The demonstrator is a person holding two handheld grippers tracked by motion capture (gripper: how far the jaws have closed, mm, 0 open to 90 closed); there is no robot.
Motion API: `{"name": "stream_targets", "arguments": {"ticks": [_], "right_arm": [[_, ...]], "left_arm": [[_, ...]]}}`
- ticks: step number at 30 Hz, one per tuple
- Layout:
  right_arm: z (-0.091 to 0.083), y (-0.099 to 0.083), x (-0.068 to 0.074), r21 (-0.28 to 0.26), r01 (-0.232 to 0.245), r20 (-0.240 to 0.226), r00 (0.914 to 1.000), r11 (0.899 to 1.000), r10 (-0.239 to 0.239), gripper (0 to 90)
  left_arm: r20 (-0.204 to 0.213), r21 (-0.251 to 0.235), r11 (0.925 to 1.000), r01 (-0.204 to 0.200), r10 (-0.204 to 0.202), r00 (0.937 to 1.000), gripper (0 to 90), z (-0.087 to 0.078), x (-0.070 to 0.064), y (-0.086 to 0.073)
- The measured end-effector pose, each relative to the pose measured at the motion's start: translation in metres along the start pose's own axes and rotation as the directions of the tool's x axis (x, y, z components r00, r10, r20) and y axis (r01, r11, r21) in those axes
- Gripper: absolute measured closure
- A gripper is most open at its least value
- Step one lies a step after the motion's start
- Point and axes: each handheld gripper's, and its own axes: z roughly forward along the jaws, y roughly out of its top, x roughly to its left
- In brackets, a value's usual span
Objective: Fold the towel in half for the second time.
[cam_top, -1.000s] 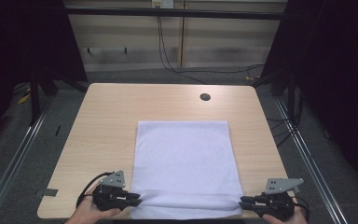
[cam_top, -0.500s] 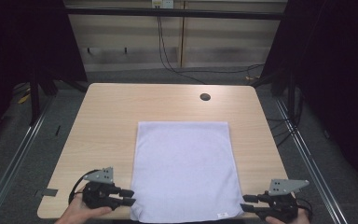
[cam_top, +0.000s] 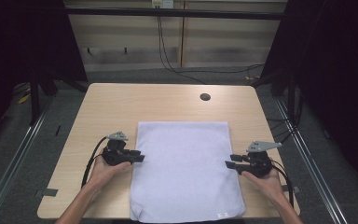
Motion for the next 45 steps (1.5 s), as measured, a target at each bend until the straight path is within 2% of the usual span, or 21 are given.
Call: {"name": "stream_targets", "arguments": {"ticks": [7, 11, 13, 15, 17, 18, 19, 20, 22, 24, 27, 29, 32, 35, 37, 38, 39, 41, 42, 43, 45], "right_arm": [[0.035, 0.011, -0.014, 0.06, -0.002, 0.021, 0.9998, 0.998, 0.0, 59.6], [0.06, 0.021, -0.025, 0.082, -0.016, 0.055, 0.9984, 0.996, 0.011, 59.9], [0.069, 0.024, -0.029, 0.074, -0.034, 0.064, 0.9975, 0.997, 0.029, 60.5], [0.07, 0.027, -0.029, 0.095, -0.025, 0.067, 0.9976, 0.995, 0.019, 61.0], [0.069, 0.027, -0.026, 0.115, -0.009, 0.072, 0.9974, 0.993, 0.0, 61.8], [0.067, 0.026, -0.023, 0.122, 0.006, 0.081, 0.9966, 0.992, -0.016, 65.4], [0.063, 0.023, -0.019, 0.138, 0.022, 0.074, 0.9967, 0.99, -0.032, 75.0], [0.06, 0.02, -0.017, 0.135, 0.013, 0.057, 0.9982, 0.991, -0.021, 79.9], [0.051, 0.011, -0.01, 0.132, -0.005, 0.049, 0.9988, 0.991, -0.002, 81.5], [0.049, 0.01, -0.007, 0.144, 0.005, 0.052, 0.9985, 0.99, -0.013, 81.9], [0.038, 0.002, 0.01, 0.173, 0.031, 0.042, 0.9983, 0.984, -0.039, 82.4], [0.031, -0.004, 0.018, 0.185, 0.024, 0.029, 0.9991, 0.982, -0.03, 81.9], [0.021, -0.01, 0.027, 0.215, 0.044, -0.007, 0.999, 0.976, -0.044, 78.6], [0.015, -0.013, 0.028, 0.221, 0.057, -0.032, 0.9982, 0.974, -0.051, 71.5], [0.011, -0.011, 0.023, 0.179, 0.052, -0.027, 0.9985, 0.983, -0.048, 69.8], [0.005, -0.005, 0.01, 0.118, 0.012, -0.015, 0.9998, 0.993, -0.011, 70.2], [0.005, -0.005, 0.01, 0.118, 0.012, -0.015, 0.9998, 0.993, -0.011, 70.2], [0.002, 0.003, -0.006, 0.069, -0.007, 0.017, 0.9998, 0.998, 0.006, 69.5], [0.003, 0.01, -0.023, 0.052, -0.028, 0.044, 0.9987, 0.998, 0.026, 67.9], [0.003, 0.01, -0.023, 0.052, -0.028, 0.044, 0.9987, 0.998, 0.026, 67.9], [0.008, 0.016, -0.041, 0.033, -0.053, 0.053, 0.9972, 0.998, 0.052, 65.2]], "left_arm": [[-0.022, -0.028, 0.9996, -0.002, 0.001, 0.9998, 66.1, 0.009, 0.006, 0.003], [-0.043, -0.044, 0.999, -0.008, 0.006, 0.9991, 66.3, 0.011, 0.006, 0.004], [-0.065, -0.045, 0.9986, -0.026, 0.024, 0.9976, 67.0, 0.012, 0.004, 0.004], [-0.09, -0.032, 0.9982, -0.051, 0.048, 0.9948, 70.3, 0.013, 0.001, 0.003], [-0.075, -0.02, 0.9986, -0.05, 0.048, 0.996, 74.2, 0.011, -0.001, 0.003], [-0.074, -0.014, 0.9979, -0.063, 0.062, 0.9953, 74.2, 0.009, -0.003, 0.0], [-0.069, -0.014, 0.9983, -0.057, 0.056, 0.996, 79.6, 0.008, -0.004, -0.003], [-0.07, -0.019, 0.9981, -0.058, 0.056, 0.996, 85.3, 0.007, -0.005, -0.005], [-0.039, -0.006, 0.9978, -0.067, 0.066, 0.997, 88.5, 0.004, -0.012, -0.011], [-0.034, 0.013, 0.9967, -0.08, 0.08, 0.9962, 88.5, 0.002, -0.019, -0.013], [-0.009, 0.036, 0.9941, -0.102, 0.102, 0.9947, 88.2, -0.004, -0.032, -0.022], [0.007, 0.057, 0.9921, -0.112, 0.112, 0.9937, 87.6, -0.01, -0.041, -0.029], [0.05, 0.058, 0.9954, -0.077, 0.074, 0.996, 84.4, -0.017, -0.047, -0.04], [0.071, 0.059, 0.9947, -0.084, 0.08, 0.9942, 76.7, -0.022, -0.049, -0.041], [0.053, 0.038, 0.9952, -0.09, 0.088, 0.9947, 73.1, -0.024, -0.046, -0.035], [0.047, 0.026, 0.9964, -0.081, 0.08, 0.9957, 70.2, -0.023, -0.042, -0.031], [0.04, 0.005, 0.997, -0.077, 0.077, 0.9962, 70.2, -0.023, -0.038, -0.026], [0.015, -0.015, 0.9975, -0.069, 0.069, 0.9975, 68.1, -0.021, -0.028, -0.014], [-0.009, -0.03, 0.9974, -0.066, 0.066, 0.9978, 65.7, -0.018, -0.023, -0.009], [-0.012, -0.038, 0.9977, -0.055, 0.055, 0.9984, 65.7, -0.016, -0.015, -0.003], [-0.045, -0.05, 0.9975, -0.05, 0.048, 0.9979, 63.7, -0.01, -0.003, 0.008]]}}
